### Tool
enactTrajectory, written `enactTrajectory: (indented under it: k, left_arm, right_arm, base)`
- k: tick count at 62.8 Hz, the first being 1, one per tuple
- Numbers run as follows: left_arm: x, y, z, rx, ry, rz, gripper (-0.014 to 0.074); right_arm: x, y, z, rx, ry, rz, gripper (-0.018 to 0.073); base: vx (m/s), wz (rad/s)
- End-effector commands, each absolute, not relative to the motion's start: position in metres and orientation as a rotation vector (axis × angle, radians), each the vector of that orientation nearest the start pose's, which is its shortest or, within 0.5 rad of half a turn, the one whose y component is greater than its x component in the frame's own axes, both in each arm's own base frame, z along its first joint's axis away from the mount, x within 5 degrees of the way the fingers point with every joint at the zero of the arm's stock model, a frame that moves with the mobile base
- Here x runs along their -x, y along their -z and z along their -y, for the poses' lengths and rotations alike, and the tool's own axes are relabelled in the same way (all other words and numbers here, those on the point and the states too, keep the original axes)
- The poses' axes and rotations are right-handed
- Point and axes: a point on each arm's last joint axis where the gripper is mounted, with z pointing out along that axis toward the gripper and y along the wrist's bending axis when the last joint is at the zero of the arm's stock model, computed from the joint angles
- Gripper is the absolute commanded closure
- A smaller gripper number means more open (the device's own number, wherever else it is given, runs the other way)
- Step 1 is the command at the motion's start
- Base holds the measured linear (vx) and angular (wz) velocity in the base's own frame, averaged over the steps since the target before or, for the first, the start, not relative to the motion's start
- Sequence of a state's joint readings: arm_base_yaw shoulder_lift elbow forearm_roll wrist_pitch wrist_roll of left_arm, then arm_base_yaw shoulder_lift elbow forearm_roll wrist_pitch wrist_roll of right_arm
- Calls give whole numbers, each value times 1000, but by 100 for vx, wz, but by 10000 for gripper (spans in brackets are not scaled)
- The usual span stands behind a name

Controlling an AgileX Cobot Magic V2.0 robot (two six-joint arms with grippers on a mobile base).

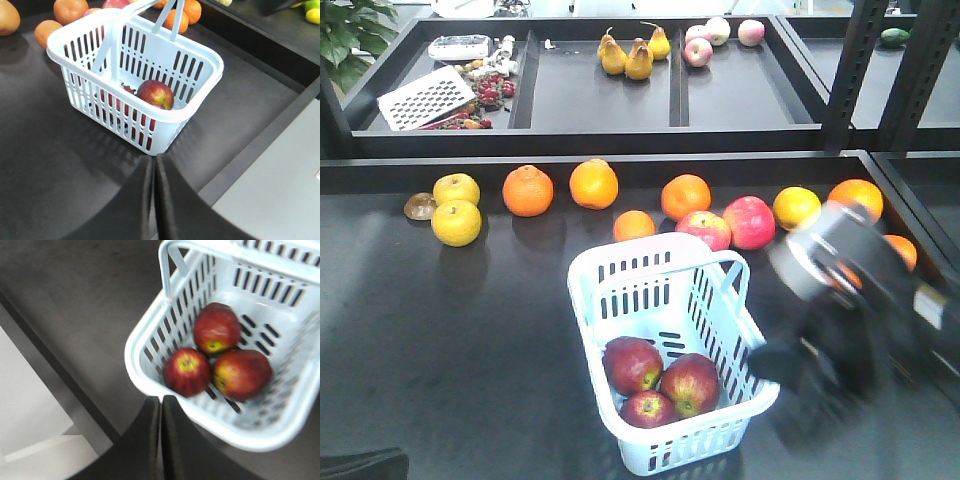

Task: Pick three apples into basket with both arms

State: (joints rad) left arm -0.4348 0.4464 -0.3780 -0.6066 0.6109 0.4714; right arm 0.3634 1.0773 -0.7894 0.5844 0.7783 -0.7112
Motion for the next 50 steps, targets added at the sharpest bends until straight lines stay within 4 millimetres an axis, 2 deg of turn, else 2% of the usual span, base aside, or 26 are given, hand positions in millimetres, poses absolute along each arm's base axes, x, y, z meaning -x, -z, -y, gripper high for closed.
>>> enactTrajectory:
  k: [1, 8, 21, 31, 50]
  left_arm:
    - [-69, -276, 65, -558, 667, -1970, 603]
    - [-69, -276, 65, -557, 667, -1969, 603]
    - [-70, -277, 65, -553, 665, -1964, 603]
    - [-70, -277, 65, -553, 665, -1964, 603]
    - [-70, -277, 65, -553, 665, -1964, 603]
  right_arm:
    - [-151, -304, -90, 844, -460, -2142, 564]
    - [-123, -293, -72, 755, -371, -2060, 564]
    - [-95, -270, -51, 623, -289, -2010, 564]
    - [-88, -269, -47, 642, -252, -1994, 564]
    - [-87, -269, -46, 641, -253, -1990, 564]
  base:
    - [0, 0]
    - [0, 0]
    - [0, 0]
    - [0, 0]
    - [0, 0]
